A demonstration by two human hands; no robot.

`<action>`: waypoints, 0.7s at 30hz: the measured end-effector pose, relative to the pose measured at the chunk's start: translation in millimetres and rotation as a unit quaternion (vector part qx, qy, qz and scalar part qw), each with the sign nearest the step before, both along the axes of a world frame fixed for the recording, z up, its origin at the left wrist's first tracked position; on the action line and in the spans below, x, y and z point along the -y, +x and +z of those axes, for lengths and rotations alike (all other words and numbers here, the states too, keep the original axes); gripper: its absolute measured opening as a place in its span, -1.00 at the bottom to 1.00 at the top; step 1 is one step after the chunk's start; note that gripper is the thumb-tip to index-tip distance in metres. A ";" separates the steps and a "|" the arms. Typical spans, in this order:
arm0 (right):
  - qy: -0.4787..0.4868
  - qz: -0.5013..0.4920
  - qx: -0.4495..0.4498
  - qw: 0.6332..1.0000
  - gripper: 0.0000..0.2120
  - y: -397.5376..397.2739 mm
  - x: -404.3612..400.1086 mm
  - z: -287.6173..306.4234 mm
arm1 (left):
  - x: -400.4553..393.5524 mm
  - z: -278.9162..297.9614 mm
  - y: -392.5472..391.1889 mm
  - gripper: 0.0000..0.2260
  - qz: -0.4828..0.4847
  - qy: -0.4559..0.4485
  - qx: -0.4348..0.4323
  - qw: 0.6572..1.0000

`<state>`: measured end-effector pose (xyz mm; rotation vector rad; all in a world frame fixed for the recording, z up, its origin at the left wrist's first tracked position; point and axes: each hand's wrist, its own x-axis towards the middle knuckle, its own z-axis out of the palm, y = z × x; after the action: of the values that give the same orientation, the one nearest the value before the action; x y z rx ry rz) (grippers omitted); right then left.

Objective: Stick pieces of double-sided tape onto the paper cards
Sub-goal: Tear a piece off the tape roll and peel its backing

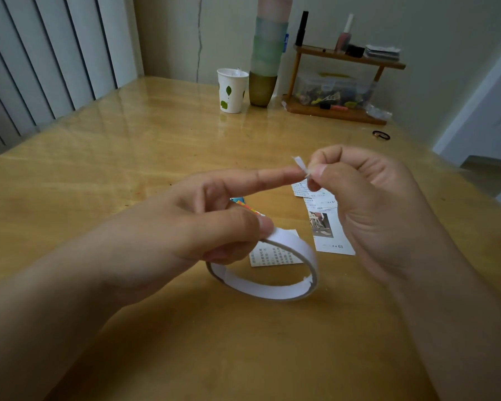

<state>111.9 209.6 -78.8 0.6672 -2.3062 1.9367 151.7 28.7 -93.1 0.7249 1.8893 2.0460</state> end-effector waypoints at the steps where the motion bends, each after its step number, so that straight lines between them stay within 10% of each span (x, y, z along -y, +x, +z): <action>1: -0.004 0.008 0.004 1.000 -0.81 -1.1 -0.6 -0.7 | 0.0 0.3 0.2 -0.55 0.001 0.001 0.000 1.000; 21: 0.167 -0.091 -0.316 0.929 -0.92 8.9 11.4 -13.8 | -16.6 4.8 3.3 -0.90 0.264 0.004 -0.032 0.964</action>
<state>120.8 198.2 -92.6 0.8994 -2.1671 1.0377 155.0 45.3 -88.3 0.3045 2.3032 2.3485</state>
